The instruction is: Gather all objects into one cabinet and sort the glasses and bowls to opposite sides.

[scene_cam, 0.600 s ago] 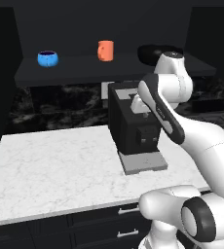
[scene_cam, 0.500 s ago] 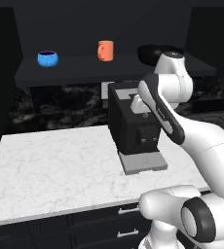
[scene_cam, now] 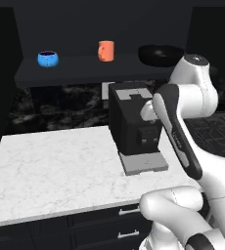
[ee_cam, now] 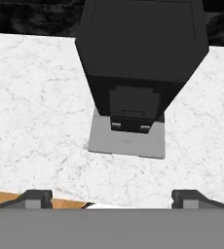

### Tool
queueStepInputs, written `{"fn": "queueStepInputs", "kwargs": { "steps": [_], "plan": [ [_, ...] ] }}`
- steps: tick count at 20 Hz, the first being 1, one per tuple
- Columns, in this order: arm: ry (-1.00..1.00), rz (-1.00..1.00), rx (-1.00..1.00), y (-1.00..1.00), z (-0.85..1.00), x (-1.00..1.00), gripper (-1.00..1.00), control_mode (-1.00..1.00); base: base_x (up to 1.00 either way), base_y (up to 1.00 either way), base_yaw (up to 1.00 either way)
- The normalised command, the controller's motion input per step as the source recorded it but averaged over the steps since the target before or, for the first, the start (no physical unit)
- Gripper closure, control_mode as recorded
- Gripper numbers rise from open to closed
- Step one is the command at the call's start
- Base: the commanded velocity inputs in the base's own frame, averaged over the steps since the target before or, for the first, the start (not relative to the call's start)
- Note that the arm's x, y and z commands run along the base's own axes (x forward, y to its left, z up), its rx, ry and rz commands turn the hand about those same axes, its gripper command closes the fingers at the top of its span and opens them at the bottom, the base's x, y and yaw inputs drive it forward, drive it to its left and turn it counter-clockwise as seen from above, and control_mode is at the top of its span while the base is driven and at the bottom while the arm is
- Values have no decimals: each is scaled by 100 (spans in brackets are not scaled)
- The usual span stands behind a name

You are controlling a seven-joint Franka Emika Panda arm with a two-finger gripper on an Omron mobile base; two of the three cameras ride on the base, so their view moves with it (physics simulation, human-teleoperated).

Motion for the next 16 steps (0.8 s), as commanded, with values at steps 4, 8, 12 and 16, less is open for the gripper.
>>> {"fn": "queueStepInputs", "kwargs": {
  "steps": [4,8,12,16],
  "plan": [
    [-7,-5,0,0,57,-38,-100,-100,0,0,0],
    [0,-3,0,-6,46,-10,-100,-100,0,0,0],
    [0,-2,0,-15,17,-16,-100,-100,0,0,0],
    [-3,-3,0,-16,-2,-53,-100,-100,0,0,0]
  ]
}}
